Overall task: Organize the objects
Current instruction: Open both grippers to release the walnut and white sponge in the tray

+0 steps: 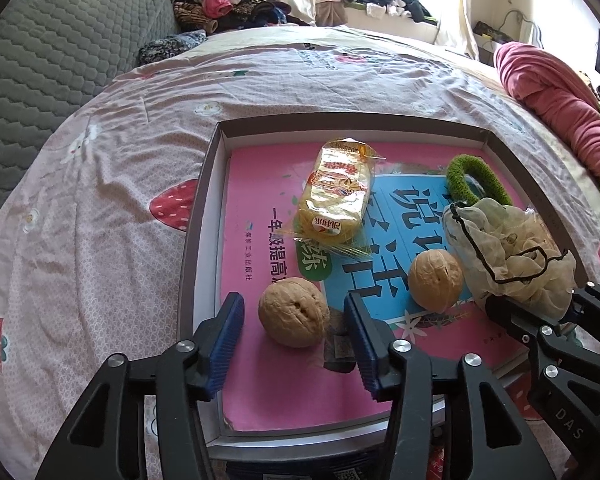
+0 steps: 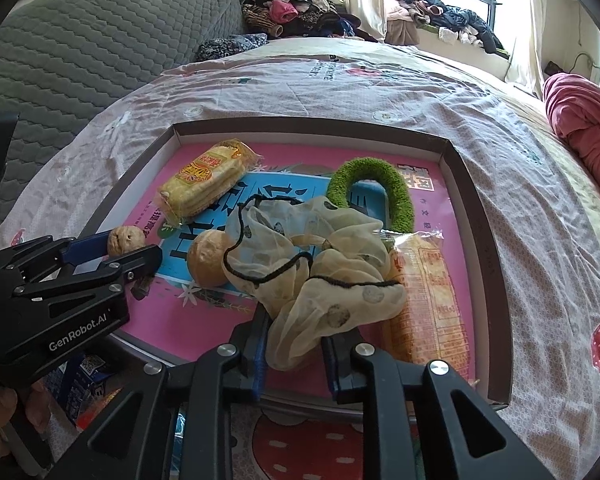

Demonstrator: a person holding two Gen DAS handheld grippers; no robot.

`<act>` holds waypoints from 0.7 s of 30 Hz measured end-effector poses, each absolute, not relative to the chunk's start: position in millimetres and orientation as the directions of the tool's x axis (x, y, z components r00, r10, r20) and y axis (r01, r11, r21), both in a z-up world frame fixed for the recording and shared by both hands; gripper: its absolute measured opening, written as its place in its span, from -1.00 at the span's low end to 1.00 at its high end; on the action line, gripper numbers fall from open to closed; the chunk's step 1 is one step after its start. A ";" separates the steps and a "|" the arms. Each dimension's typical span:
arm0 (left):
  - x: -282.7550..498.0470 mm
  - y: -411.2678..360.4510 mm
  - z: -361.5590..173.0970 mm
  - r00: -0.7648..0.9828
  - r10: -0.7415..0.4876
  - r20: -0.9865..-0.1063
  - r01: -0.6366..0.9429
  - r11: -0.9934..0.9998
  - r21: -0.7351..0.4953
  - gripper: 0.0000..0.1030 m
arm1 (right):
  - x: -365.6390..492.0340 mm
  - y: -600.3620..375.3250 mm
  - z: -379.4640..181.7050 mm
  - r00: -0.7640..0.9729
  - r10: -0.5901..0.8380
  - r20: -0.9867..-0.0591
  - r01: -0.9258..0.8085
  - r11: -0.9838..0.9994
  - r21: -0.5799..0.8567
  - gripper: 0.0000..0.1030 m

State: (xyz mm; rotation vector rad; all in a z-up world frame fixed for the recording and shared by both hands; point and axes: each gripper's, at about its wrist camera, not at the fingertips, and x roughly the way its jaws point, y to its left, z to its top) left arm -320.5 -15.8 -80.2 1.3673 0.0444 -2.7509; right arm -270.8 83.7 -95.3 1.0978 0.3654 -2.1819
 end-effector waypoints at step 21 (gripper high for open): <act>-313.0 -16.1 -70.6 -0.614 -0.044 -0.788 0.068 -0.998 0.002 0.42 | -265.0 82.4 -90.7 -0.441 -0.419 -0.794 0.663 -0.748 0.026 -0.22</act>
